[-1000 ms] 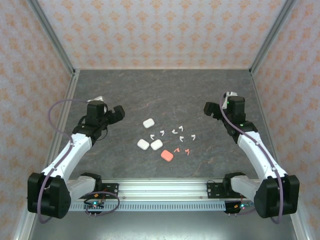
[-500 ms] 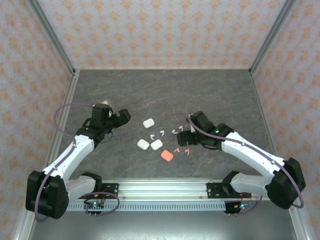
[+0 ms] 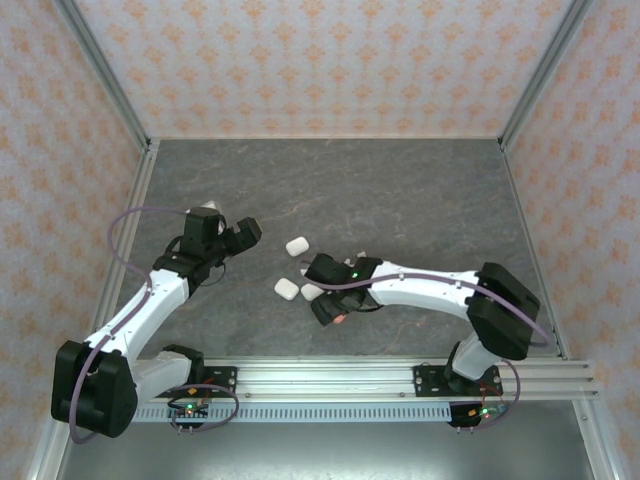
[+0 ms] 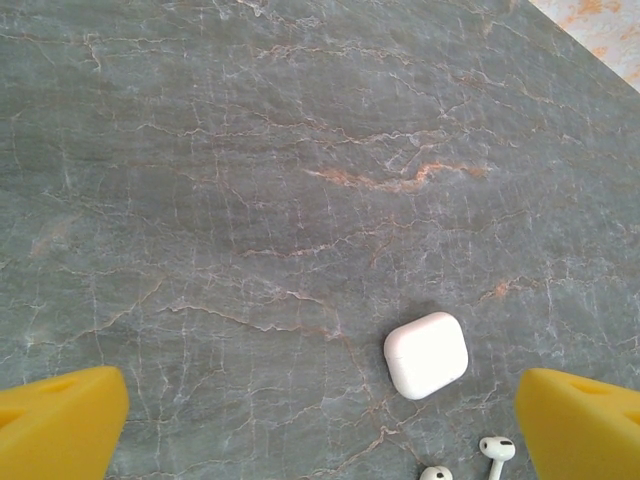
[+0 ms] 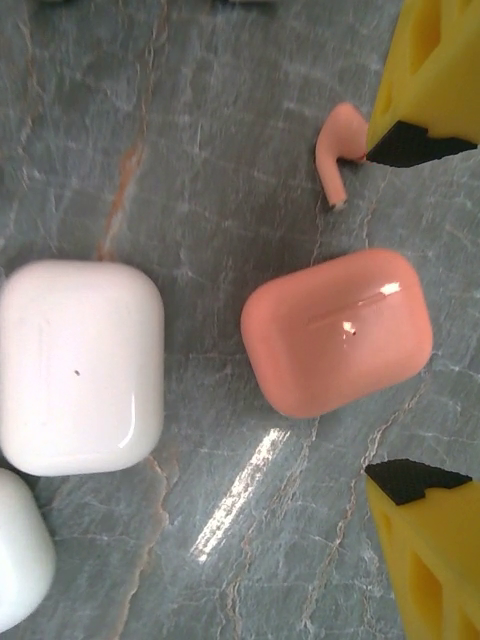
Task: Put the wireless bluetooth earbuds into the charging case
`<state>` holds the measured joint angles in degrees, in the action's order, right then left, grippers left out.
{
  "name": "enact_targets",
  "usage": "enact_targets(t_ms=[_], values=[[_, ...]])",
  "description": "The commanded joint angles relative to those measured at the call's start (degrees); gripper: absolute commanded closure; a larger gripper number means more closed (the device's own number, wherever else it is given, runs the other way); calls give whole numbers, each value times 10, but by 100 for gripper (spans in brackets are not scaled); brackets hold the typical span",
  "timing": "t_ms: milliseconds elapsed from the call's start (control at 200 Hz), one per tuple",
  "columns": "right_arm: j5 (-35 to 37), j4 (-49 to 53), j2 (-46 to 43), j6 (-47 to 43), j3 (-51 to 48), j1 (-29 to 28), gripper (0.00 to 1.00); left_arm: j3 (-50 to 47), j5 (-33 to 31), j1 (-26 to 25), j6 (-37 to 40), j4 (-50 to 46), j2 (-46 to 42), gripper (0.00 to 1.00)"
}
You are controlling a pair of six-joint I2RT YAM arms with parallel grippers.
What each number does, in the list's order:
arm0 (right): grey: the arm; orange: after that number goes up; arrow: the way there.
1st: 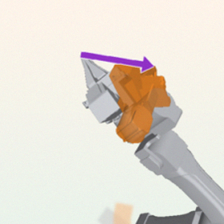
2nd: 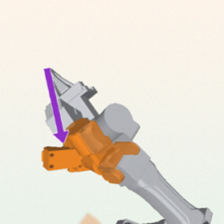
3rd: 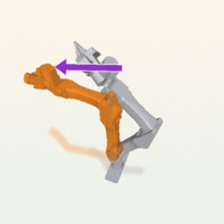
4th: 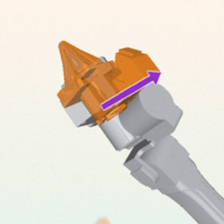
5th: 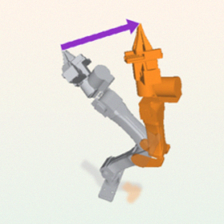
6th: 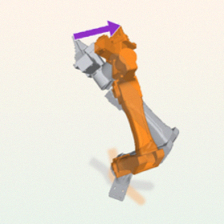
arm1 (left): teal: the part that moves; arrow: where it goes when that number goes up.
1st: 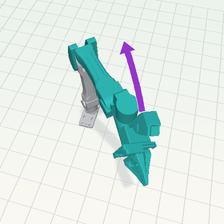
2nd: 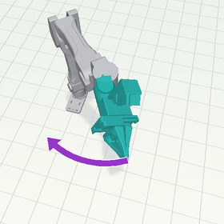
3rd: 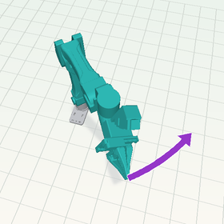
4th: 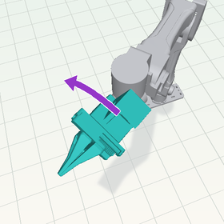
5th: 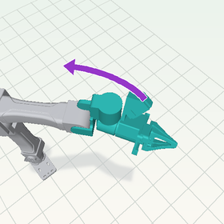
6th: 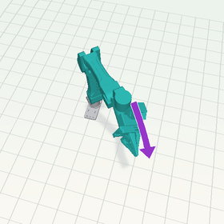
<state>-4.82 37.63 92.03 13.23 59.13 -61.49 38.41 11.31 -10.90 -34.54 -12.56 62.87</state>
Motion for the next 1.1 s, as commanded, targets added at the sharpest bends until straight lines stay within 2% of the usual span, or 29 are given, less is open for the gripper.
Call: enact_targets(t_ms=[0, 666, 941, 1096], values=[[18, 20, 23, -10, 18, -8, 23, 3, -21, -5, -3, -10, -10, 0], [13, 6, 96, -23, 16, -14, 38, 7, -28, -4, 0, -26, -16, 0], [11, -2, 73, -25, -5, -14, 51, 22, -30, -5, 16, -51, -21, 0], [37, -18, 30, -48, -16, -14, 56, 45, -20, -4, 36, -81, -26, 0]])
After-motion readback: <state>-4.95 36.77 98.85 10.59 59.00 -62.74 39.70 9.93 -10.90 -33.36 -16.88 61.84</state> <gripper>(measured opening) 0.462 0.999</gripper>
